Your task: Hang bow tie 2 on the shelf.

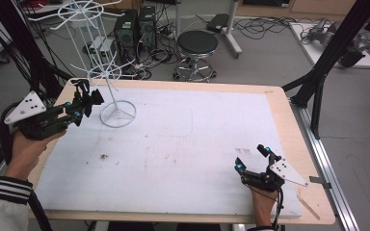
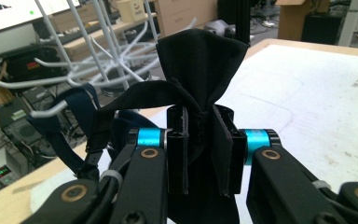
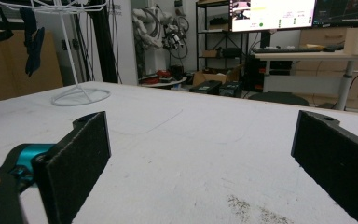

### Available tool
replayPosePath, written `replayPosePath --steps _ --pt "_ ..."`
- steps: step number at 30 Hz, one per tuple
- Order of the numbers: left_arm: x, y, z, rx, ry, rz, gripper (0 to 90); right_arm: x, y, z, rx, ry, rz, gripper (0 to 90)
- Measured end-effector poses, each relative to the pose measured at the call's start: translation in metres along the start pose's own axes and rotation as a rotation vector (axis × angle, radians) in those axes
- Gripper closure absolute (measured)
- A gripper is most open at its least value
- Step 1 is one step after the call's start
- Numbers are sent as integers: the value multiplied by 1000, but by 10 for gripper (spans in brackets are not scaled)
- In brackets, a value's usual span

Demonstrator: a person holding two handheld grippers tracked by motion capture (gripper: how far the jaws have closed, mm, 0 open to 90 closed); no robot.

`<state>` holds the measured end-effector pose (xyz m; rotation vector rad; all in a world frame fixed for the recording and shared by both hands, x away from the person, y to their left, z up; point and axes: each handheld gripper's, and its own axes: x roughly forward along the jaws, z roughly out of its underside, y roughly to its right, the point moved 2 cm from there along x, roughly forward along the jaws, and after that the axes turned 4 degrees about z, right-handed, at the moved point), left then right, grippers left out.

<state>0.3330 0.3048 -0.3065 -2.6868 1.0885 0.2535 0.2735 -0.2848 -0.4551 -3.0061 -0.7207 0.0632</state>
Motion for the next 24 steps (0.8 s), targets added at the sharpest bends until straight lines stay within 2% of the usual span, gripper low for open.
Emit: replayPosePath --steps 10,17,24 --pt "9 5 -9 14 10 10 766 0 0 0 2 -1 -1 38" --pt "17 6 -10 5 16 5 766 0 0 0 2 1 -1 38" --pt "26 9 -11 5 -1 12 766 0 0 0 3 1 -1 38"
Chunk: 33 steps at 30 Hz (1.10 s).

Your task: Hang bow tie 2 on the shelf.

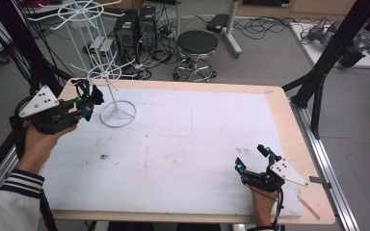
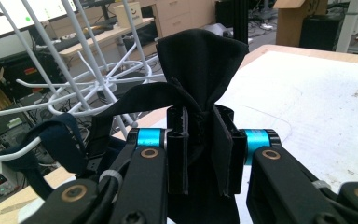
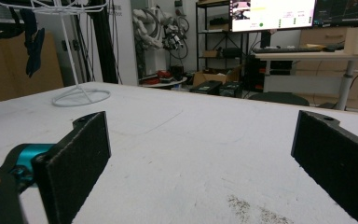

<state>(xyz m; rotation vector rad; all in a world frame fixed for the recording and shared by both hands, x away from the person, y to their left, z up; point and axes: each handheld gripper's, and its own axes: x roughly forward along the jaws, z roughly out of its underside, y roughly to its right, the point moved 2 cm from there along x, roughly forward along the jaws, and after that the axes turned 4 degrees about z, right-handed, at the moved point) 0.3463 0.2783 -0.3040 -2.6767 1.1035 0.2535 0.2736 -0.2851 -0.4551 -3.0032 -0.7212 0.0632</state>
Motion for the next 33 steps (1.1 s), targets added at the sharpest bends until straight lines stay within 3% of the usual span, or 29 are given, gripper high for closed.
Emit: replayPosePath --steps 16,26,33 --pt "24 3 12 -2 -49 -6 766 0 0 0 2 0 -3 38" --pt "35 2 28 -33 -76 -12 765 0 0 0 2 0 -5 38" --pt "39 2 32 -39 -92 -4 765 0 0 0 8 -1 -4 38"
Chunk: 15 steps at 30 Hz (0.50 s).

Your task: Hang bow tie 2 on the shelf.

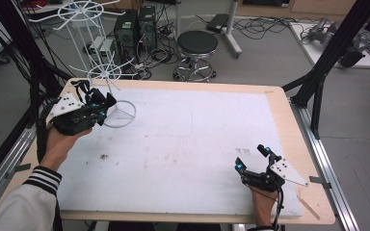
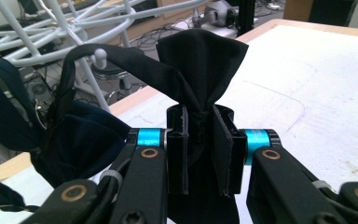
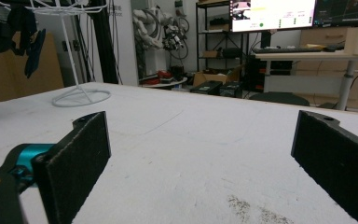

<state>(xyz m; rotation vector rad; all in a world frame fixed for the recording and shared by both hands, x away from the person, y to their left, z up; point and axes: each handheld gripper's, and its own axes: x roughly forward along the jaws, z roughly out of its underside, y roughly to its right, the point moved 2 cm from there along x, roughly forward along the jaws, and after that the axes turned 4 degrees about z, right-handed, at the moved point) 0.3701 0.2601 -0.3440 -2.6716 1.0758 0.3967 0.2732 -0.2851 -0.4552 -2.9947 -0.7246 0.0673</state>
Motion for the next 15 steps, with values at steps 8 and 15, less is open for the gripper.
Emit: replayPosePath --steps 8,15 --pt "1 0 1 -14 22 70 682 0 0 0 -6 7 2 38" --pt "-5 0 4 -20 80 102 180 0 1 0 -7 9 0 38"
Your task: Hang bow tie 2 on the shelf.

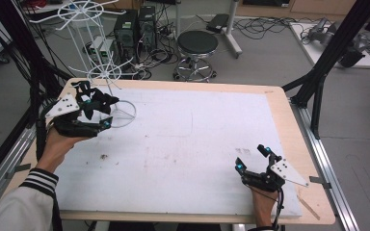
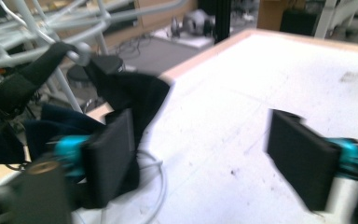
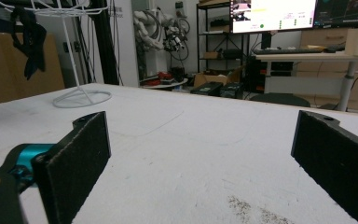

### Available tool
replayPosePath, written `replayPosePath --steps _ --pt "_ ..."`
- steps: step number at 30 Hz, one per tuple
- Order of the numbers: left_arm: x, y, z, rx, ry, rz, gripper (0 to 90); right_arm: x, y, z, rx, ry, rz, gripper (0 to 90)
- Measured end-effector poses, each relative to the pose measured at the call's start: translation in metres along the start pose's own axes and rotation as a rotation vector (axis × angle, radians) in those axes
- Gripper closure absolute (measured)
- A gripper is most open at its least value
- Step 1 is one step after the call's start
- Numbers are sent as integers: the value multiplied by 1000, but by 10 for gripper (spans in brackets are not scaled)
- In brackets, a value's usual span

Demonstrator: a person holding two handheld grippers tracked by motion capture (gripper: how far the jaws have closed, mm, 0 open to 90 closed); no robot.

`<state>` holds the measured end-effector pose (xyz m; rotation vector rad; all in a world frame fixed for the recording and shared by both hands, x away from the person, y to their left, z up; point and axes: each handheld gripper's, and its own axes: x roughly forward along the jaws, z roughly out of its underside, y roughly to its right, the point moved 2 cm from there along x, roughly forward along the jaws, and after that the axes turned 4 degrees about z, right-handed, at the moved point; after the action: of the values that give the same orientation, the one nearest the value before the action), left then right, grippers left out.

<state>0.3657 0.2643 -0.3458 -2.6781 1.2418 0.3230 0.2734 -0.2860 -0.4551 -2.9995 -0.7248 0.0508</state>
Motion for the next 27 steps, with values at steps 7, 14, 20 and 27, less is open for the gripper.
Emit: replayPosePath --steps 7,14,20,27 --pt "-14 -1 9 -22 44 35 121 0 -1 0 2 -1 -1 38" --pt "-22 12 30 -10 129 51 59 0 -1 0 -4 -2 -1 38" --pt "-26 27 55 -23 206 17 59 0 -1 0 -5 -3 -2 38" --pt "-22 40 83 -44 257 -16 59 0 -2 0 -5 -8 0 38"
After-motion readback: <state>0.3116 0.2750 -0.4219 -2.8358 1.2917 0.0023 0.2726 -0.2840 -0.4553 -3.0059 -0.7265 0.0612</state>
